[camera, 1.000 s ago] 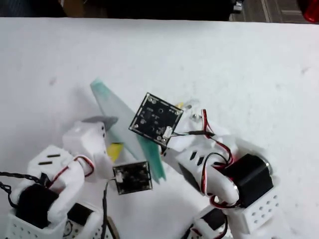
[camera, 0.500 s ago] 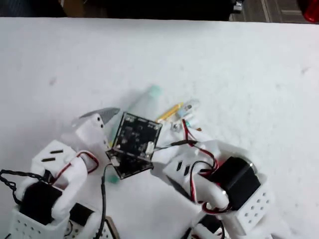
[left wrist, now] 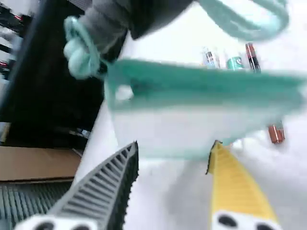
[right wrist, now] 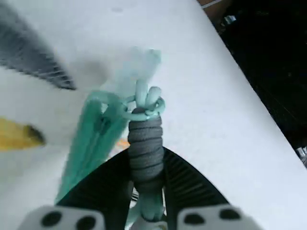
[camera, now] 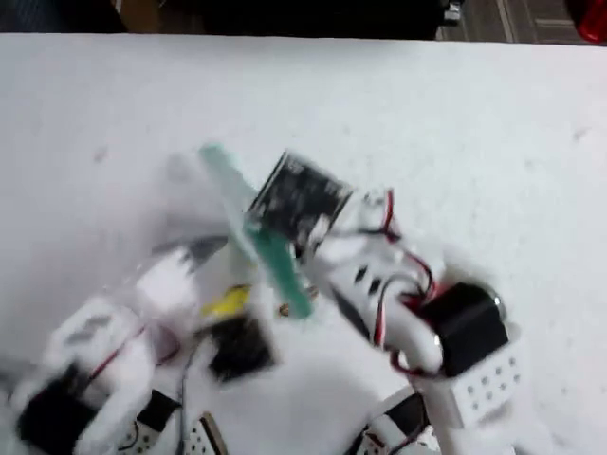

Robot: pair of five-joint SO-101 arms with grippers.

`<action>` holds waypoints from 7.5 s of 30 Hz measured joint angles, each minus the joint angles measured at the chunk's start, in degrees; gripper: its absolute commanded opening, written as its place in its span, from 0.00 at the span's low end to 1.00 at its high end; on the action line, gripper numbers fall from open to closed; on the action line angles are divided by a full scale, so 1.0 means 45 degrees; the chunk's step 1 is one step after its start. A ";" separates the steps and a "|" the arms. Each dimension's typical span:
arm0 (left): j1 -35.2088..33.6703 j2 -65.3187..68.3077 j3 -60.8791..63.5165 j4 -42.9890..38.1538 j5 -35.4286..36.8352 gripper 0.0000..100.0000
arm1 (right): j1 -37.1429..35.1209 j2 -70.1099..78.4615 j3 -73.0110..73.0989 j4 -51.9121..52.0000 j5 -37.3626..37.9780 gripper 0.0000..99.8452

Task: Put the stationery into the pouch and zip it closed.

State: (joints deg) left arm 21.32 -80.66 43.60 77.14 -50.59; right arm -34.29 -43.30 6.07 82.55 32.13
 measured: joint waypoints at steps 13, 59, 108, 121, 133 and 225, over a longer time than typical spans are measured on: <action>0.0879 -0.4513 0.2442 -0.0234 0.3556 0.25 | -0.2422 0.3946 -0.4278 0.2071 -0.1836 0.02; 0.1524 -0.4552 -0.3966 0.3184 0.3575 0.29 | -0.2247 0.4493 -0.4063 0.1797 -0.1387 0.02; -0.0977 -0.4337 0.5822 -0.6720 0.9788 0.09 | -0.2247 0.4493 -0.4063 -0.0703 -0.0762 0.02; -0.1524 0.2735 -0.0039 -0.4767 1.0354 0.09 | -0.0781 0.4728 -0.4005 -0.1074 -0.0762 0.02; -0.2969 0.2520 0.3165 -0.8713 1.2190 0.22 | -0.0703 0.6115 -0.4005 -0.1524 -0.1993 0.02; -0.1485 -0.4278 0.6974 -0.5294 0.9963 0.02 | 0.2501 0.9319 -0.4044 -0.6916 -0.1582 0.02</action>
State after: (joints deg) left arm 14.64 -99.91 74.99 53.32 -5.76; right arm -23.03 -1.36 -12.13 51.43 25.01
